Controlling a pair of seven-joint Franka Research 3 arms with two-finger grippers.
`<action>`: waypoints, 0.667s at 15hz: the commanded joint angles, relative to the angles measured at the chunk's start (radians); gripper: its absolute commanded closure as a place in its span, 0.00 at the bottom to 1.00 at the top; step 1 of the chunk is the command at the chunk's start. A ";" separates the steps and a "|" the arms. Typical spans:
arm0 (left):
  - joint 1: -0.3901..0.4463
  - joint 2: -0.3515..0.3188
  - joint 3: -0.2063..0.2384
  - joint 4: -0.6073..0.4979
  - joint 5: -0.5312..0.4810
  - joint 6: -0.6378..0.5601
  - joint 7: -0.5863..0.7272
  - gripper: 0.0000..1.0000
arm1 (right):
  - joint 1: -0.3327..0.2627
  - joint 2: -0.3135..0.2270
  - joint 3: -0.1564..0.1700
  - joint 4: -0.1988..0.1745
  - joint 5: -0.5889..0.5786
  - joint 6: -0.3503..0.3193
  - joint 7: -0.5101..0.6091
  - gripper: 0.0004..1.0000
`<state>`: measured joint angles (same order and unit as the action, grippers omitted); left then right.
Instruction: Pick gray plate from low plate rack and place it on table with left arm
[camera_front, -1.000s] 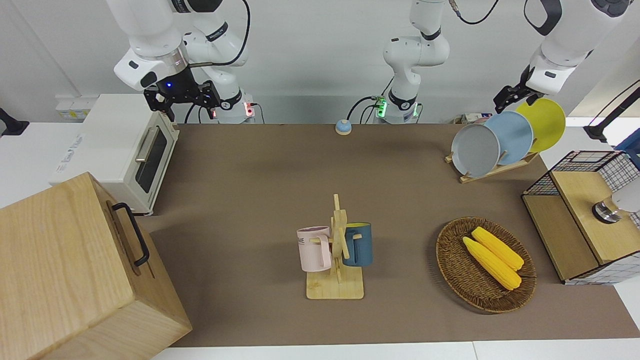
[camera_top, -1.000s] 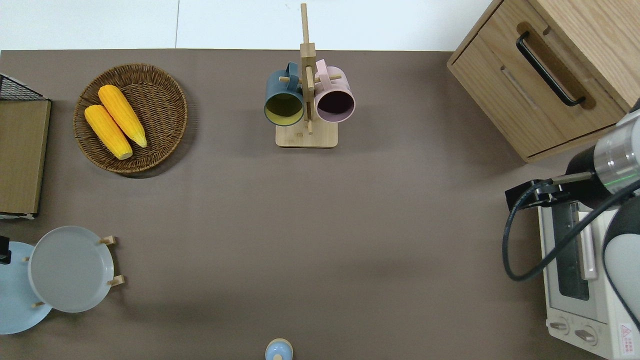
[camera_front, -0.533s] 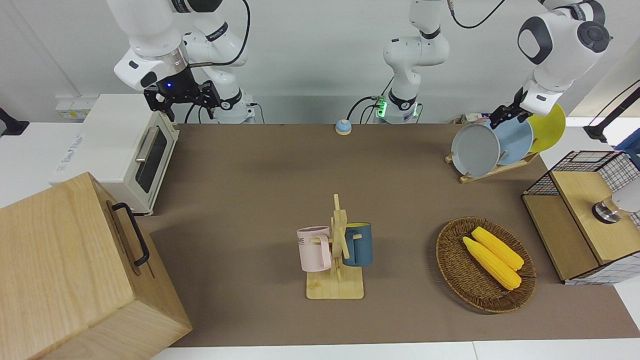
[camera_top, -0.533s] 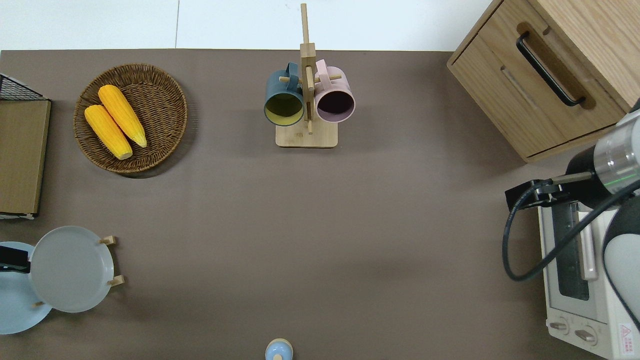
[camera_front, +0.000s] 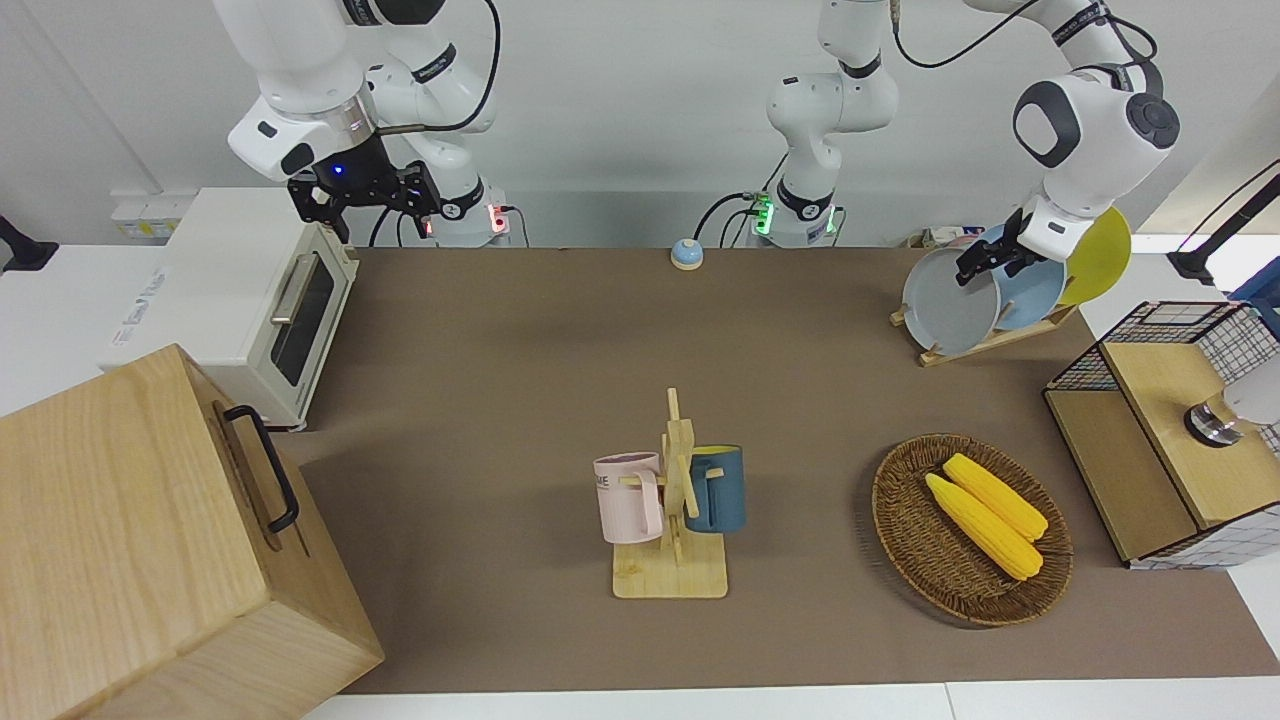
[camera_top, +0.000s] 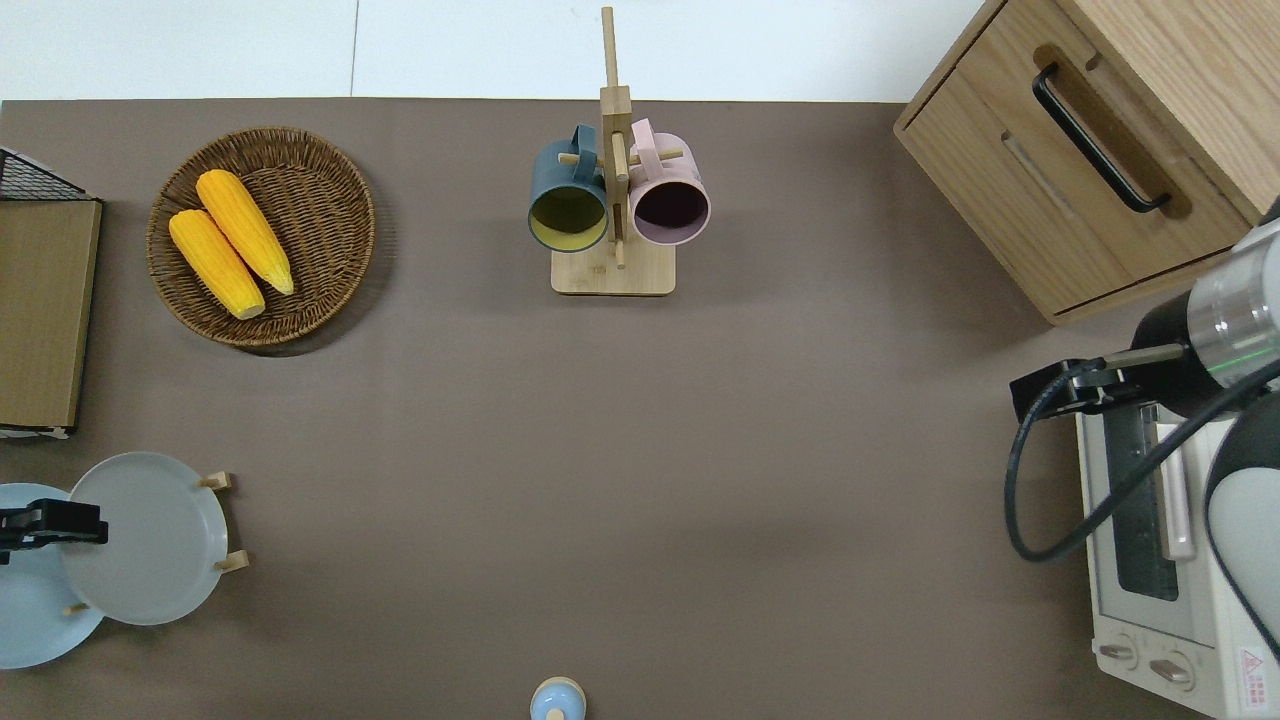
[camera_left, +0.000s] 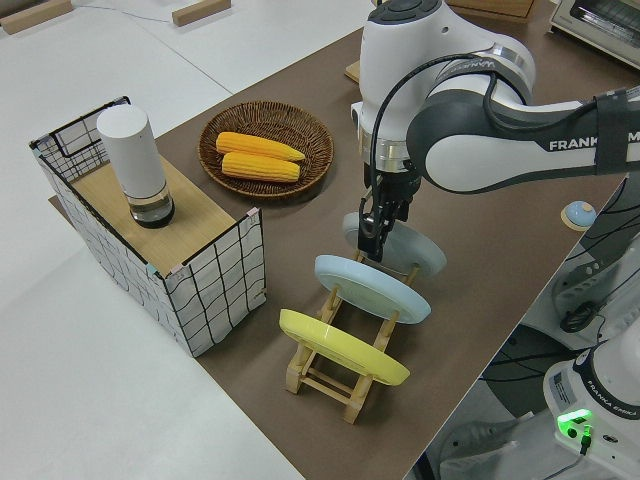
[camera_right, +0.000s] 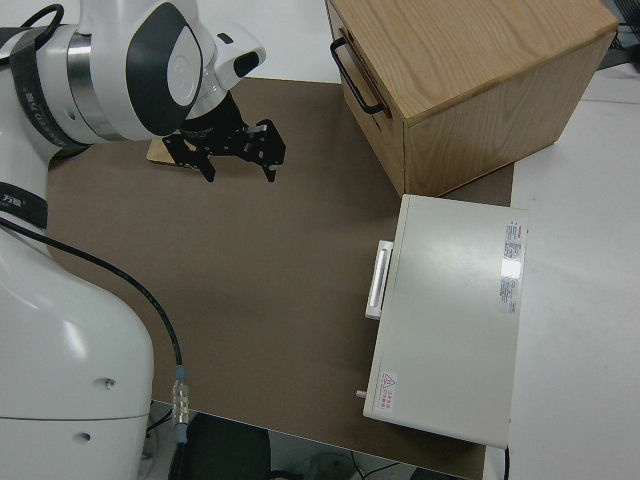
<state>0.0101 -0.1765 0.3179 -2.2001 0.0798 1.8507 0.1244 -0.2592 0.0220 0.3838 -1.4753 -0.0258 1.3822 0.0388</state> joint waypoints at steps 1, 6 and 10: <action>-0.007 -0.028 0.010 -0.047 -0.022 0.033 0.024 0.16 | -0.023 -0.002 0.020 0.007 -0.005 -0.011 0.012 0.02; -0.010 -0.024 0.010 -0.052 -0.041 0.013 0.034 0.91 | -0.023 -0.002 0.021 0.007 -0.005 -0.011 0.012 0.02; -0.012 -0.024 0.009 -0.046 -0.041 0.013 0.034 0.95 | -0.023 -0.002 0.021 0.007 -0.005 -0.011 0.012 0.02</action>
<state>0.0081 -0.1782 0.3179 -2.2263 0.0465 1.8552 0.1447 -0.2592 0.0220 0.3838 -1.4753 -0.0258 1.3822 0.0388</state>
